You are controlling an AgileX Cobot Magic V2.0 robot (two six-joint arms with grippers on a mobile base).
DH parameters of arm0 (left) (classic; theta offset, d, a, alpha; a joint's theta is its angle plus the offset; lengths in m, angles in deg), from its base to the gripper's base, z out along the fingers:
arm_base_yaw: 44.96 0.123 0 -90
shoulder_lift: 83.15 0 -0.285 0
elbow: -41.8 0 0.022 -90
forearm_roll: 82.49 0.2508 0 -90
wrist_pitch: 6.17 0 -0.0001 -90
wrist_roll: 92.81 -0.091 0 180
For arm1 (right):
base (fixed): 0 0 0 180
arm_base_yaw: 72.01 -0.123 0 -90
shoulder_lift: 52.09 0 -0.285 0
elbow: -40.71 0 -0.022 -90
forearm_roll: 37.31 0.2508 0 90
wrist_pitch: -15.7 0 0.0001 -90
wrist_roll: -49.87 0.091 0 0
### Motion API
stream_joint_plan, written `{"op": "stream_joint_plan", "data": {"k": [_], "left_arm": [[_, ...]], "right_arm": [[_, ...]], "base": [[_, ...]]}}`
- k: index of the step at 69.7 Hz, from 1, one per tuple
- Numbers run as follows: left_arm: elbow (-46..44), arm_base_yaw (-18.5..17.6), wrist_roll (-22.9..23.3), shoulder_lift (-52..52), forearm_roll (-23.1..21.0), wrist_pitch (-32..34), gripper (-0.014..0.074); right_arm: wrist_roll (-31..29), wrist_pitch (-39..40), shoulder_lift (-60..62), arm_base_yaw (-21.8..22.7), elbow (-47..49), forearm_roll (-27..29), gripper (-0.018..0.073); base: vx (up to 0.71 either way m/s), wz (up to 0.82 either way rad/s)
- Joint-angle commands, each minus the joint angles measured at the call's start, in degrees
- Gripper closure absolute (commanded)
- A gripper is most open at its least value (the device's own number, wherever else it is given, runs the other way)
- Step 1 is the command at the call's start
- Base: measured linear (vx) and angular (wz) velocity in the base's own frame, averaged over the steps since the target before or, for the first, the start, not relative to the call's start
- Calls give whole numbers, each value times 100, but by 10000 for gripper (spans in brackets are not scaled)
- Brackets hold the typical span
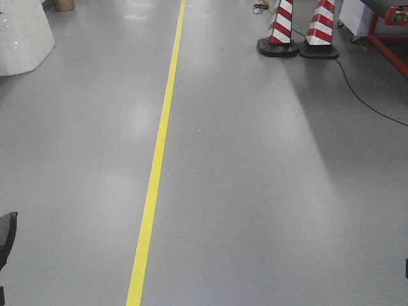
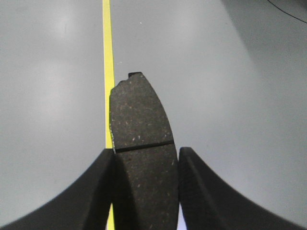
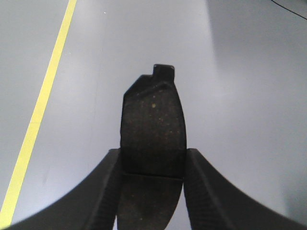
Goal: Move and align brake pads A on conveyor
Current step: 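Turn the base away from the table holding both pads, then drive forward along the yellow floor line past the cones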
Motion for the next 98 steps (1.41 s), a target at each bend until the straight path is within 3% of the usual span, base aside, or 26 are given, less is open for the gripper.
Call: {"op": "stream_joint_plan", "data": {"k": [1,98], "left_arm": [[-168,-29,20,-9,5,499,531],[-168,-29,20,-9,5,488,531]], "right_arm": [[-39,486,4,31,158,-39,410],[-39,486,4,31,158,-39,409]], "base": [[52,11],[57,1]]}}
